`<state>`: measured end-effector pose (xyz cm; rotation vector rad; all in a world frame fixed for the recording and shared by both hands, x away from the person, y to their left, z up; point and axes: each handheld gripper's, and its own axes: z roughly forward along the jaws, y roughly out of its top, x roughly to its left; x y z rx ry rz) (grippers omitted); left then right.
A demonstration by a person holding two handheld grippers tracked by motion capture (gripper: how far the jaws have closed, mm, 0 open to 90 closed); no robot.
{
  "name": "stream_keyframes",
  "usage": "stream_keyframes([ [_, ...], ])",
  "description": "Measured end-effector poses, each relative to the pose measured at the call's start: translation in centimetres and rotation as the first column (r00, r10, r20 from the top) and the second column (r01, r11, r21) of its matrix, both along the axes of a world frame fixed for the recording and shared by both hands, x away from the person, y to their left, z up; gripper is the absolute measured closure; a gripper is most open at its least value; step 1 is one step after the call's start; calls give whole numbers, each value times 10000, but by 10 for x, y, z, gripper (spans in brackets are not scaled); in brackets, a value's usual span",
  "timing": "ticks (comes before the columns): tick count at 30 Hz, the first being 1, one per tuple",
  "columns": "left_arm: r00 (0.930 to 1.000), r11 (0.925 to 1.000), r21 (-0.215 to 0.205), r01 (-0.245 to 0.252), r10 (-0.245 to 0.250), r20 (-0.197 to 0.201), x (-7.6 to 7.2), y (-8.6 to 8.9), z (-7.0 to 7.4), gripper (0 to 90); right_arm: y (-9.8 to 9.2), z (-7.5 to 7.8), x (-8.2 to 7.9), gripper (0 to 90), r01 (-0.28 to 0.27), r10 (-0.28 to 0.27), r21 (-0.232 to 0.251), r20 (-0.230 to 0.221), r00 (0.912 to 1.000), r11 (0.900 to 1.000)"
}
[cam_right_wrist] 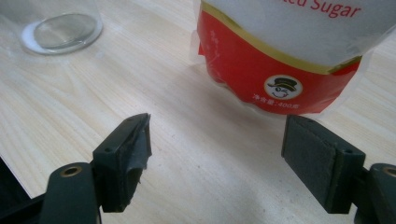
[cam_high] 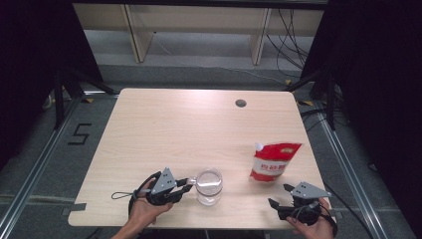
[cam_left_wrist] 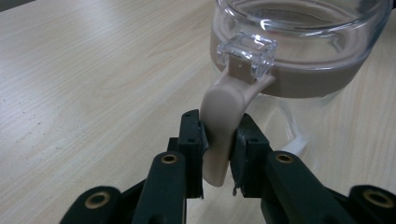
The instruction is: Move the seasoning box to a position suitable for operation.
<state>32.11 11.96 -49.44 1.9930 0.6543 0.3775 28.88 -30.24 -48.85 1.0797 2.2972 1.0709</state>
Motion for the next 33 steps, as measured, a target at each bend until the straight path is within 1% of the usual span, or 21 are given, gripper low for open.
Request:
stream_keyframes([
  [2, 9999, 9999, -7, 104, -104, -53, -1, 0, 0, 754, 0, 0, -1, 249, 115, -115, 61, 17, 9999, 9999],
  [3, 9999, 9998, 143, 122, -123, 62, 0, 0, 0, 754, 1, 0, -1, 249, 152, -152, 106, -8, 9999, 9998],
  [4, 9996, 9996, -57, 275, -274, 66, -1, -1, -1, 754, 1, 0, 0, 249, 50, -50, -3, 129, 9999, 10000],
  [7, 9994, 9996, -174, 232, -236, -234, -1, -1, -1, 746, 1, 0, 1, 250, -125, 125, -21, 69, 9999, 9999],
  [8, 9995, 9995, -222, 245, -249, -177, -1, 0, -1, 720, 0, 0, 1, 249, -99, 101, -95, 240, 9997, 9999],
  [9, 9985, 9997, -68, 223, -227, -506, -1, 1, -2, 627, 1, -1, 2, 249, -185, 185, 31, 115, 9998, 9998],
  [10, 9985, 9997, -68, 223, -227, -506, -1, 1, -2, 561, 1, 0, 1, 249, -64, 64, 14, 4, 10000, 10000],
  [11, 9997, 9996, 226, 138, -134, -185, -5, 1, -3, 543, 1, -1, 1, 249, -94, 94, 29, 28, 10000, 10000],
  [12, 9997, 9996, 226, 138, -134, -185, -5, 1, -3, 502, 1, -1, 1, 249, -94, 94, 29, 28, 10000, 10000],
  [13, 9998, 9995, 313, 103, -98, -156, -7, 1, -3, 502, 1, 0, 2, 249, -7, 7, -40, 112, 9999, 10000],
  [14, 9996, 9997, 241, -31, 38, -289, -11, 2, -1, 395, 1, 0, 2, 249, 4, -4, -10, -40, 10000, 10000],
  [15, 9996, 9997, 241, -31, 38, -289, -11, 2, -1, 365, 1, 0, 2, 249, 4, -4, -10, -40, 10000, 10000],
  [16, 9996, 10000, 62, -52, 54, -287, -13, 5, 2, 358, 2, -1, 3, 249, -87, 88, -39, 64, 9999, 10000],
  [18, 9989, 9997, -80, -210, 207, -425, -15, 7, 6, 339, 3, -1, 3, 249, -90, 90, -25, -2, 10000, 10000],
  [20, 9992, 9996, -137, -227, 223, -338, -15, 8, 8, 338, 3, -1, 3, 250, -127, 127, -64, 57, 9999, 9999],
  [21, 9986, 9991, -240, -338, 328, -416, -17, 10, 10, 337, 4, -1, 4, 255, -186, 186, -60, 48, 9998, 9998],
  [23, 9989, 9996, -174, -214, 206, -429, -17, 12, 11, 335, 3, -1, 5, 256, -210, 213, -160, 146, 9997, 9997],
  [24, 9979, 9992, -207, -347, 335, -556, -19, 12, 11, 330, 5, -1, 5, 255, -217, 218, -128, 98, 9997, 9997],
  [25, 9977, 9990, -326, -293, 273, -613, -21, 14, 13, 329, 5, -1, 5, 256, -285, 287, -152, 112, 9995, 9995],
  [28, 9981, 9989, -374, -277, 256, -554, -21, 15, 15, 327, 5, -1, 4, 255, -274, 275, -105, 40, 9996, 9996],
  [33, 9966, 9972, -602, -450, 406, -712, -24, 19, 22, 329, 4, -1, 5, 255, -306, 308, -173, 110, 9995, 9994],
])
